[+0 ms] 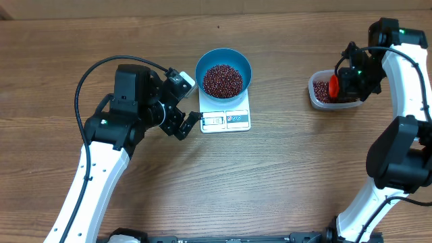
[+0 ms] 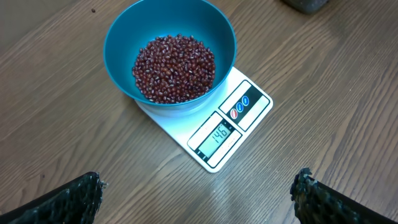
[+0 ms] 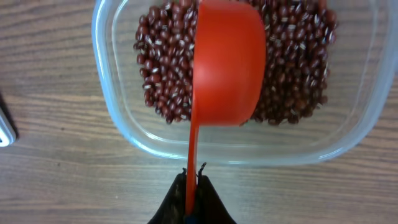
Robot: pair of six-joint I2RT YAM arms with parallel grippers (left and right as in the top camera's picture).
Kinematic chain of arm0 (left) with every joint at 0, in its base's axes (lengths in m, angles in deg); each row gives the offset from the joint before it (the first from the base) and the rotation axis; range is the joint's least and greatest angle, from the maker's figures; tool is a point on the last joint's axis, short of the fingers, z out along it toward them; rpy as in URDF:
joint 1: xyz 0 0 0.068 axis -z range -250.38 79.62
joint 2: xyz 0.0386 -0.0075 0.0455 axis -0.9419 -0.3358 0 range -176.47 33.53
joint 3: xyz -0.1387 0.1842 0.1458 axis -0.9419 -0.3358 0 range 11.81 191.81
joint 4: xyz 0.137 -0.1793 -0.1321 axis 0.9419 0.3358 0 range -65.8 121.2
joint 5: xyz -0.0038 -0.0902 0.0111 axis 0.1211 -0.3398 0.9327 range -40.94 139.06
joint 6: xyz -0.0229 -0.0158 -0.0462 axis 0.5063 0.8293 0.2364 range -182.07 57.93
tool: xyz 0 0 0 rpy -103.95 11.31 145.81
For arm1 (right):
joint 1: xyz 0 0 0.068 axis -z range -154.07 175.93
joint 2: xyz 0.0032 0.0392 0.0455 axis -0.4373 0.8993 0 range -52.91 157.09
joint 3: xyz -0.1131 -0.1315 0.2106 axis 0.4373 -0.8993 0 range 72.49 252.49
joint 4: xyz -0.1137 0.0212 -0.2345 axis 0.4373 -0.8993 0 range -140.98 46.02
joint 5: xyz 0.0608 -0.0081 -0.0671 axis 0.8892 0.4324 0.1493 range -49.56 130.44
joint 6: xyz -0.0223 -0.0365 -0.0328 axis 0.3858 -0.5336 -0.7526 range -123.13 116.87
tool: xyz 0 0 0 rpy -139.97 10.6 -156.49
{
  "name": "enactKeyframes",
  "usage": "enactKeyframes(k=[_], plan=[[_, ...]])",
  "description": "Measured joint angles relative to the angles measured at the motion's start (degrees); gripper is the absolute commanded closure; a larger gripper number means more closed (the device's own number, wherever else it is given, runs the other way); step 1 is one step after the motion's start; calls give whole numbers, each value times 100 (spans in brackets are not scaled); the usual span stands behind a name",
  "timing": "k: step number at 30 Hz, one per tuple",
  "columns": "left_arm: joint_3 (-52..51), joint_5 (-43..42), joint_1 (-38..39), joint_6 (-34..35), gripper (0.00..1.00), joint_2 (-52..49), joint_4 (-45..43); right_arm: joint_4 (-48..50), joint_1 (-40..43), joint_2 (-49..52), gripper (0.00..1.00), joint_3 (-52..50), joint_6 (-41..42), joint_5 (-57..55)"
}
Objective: Scoop item into bowl and weigh 150g on scale
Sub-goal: 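Dip the scoop into the red beans with the right gripper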
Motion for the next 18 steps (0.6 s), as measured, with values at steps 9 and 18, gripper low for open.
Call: enactKeyframes(k=[9,18], plan=[[0,0,0,0,1,0,0,267,2,-4,96,-369,0,0],[0,0,0,0,0,0,0,577,-7,-4,96,-505,2,149]])
